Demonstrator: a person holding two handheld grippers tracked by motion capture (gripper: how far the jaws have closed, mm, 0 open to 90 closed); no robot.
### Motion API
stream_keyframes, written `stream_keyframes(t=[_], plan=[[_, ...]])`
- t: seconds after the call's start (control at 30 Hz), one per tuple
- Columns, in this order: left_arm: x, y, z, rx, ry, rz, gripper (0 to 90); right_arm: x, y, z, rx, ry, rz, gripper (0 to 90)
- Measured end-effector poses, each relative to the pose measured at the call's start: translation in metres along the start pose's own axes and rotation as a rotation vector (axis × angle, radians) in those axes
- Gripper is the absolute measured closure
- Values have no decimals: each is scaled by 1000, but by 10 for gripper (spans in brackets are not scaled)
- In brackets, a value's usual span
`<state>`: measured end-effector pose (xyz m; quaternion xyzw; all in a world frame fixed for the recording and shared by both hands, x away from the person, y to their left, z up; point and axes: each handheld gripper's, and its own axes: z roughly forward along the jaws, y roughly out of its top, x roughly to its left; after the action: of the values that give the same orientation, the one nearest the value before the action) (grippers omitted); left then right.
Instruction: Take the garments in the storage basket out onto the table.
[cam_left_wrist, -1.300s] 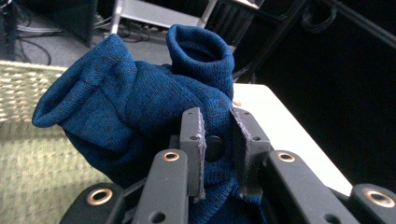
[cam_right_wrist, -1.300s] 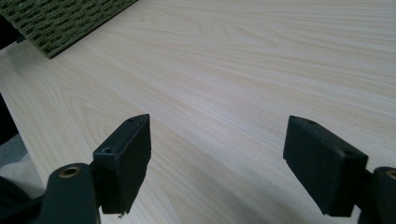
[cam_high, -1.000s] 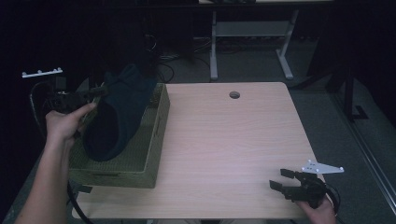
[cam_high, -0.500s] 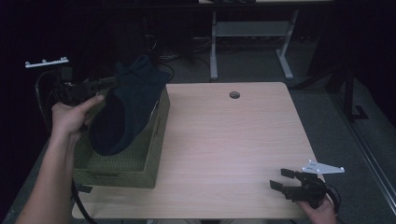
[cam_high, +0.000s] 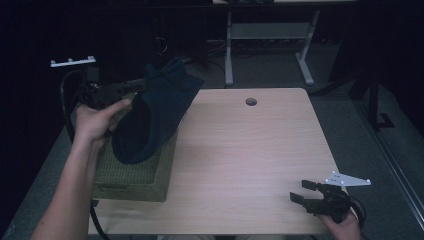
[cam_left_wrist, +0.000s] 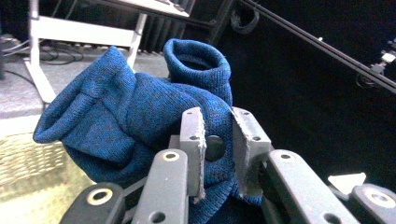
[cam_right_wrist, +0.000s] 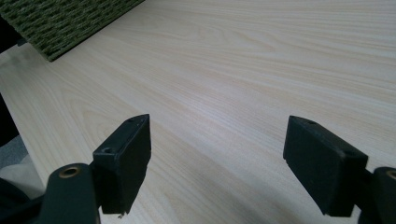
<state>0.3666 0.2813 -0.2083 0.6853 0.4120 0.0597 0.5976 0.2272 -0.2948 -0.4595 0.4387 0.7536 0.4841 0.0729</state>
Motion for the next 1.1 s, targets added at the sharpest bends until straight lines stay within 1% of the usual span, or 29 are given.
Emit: stream_keyframes(t=[0.1, 0.13, 0.2, 0.27, 0.3, 0.33, 0.37, 0.4, 0.43, 0.47, 0.5, 0.53, 0.57, 0.6, 0.67, 0.73, 0.77, 0.8, 0.87, 0.93, 0.97, 1.0, 1.03, 1.1], plan=[[-6, 0, 9, 5, -12, 4, 759, 0, 0, -1, -2, 0, -1, 229], [-6, 0, 9, 5, -12, 4, 759, -1, 0, -1, -6, 1, -4, 230], [-11, 0, 19, 11, -27, 8, 759, -1, 0, -2, -11, 0, -3, 229], [-13, 0, 22, 15, -31, 9, 759, -1, 0, -2, -13, 0, -3, 229], [-17, 0, 28, 17, -41, 10, 759, -2, 0, -2, -16, 0, -5, 230], [-17, 0, 28, 17, -41, 10, 759, -2, 0, -2, -16, 0, -5, 230], [-21, 0, 34, 18, -51, 11, 759, -2, 0, -3, -18, 0, -4, 230], [-21, 0, 34, 18, -51, 11, 759, -2, 0, -3, -19, 0, -2, 229], [-25, 0, 40, 24, -63, 15, 759, -2, 1, -3, -21, 0, -1, 230], [-25, 0, 40, 24, -63, 15, 759, -2, 1, -3, -21, 0, -1, 230], [-29, -1, 46, 27, -73, 17, 759, -2, 1, -3, -22, 2, 0, 229], [-29, -1, 46, 27, -73, 17, 759, -2, 1, -3, -22, 2, 0, 229], [-33, -3, 52, 32, -82, 19, 759, -3, 1, -3, -25, 3, 1, 229], [-33, -3, 52, 32, -82, 19, 759, -3, 1, -3, -25, 3, 1, 229], [-40, -4, 62, 38, -96, 20, 759, -3, 1, -4, -26, 2, 3, 230], [-41, -5, 65, 41, -100, 23, 758, -4, 2, -4, -30, 3, 1, 229], [-45, -6, 71, 43, -111, 20, 758, -4, 2, -5, -30, 3, 0, 229], [-45, -6, 71, 43, -111, 20, 759, -4, 2, -5, -30, 3, 0, 229], [-49, -8, 77, 50, -117, 24, 758, -4, 2, -5, -34, 3, -3, 230], [-54, -11, 86, 57, -130, 20, 758, -5, 2, -5, -35, 3, -2, 229], [-54, -11, 86, 57, -130, 20, 758, -5, 2, -5, -36, 4, -2, 230], [-56, -13, 93, 62, -138, 18, 758, -5, 2, -5, -35, 4, -3, 230], [-56, -13, 93, 62, -138, 18, 758, -5, 2, -5, -35, 4, -3, 230], [-60, -18, 103, 71, -144, 15, 758, -5, 2, -6, -38, 4, -4, 230]])
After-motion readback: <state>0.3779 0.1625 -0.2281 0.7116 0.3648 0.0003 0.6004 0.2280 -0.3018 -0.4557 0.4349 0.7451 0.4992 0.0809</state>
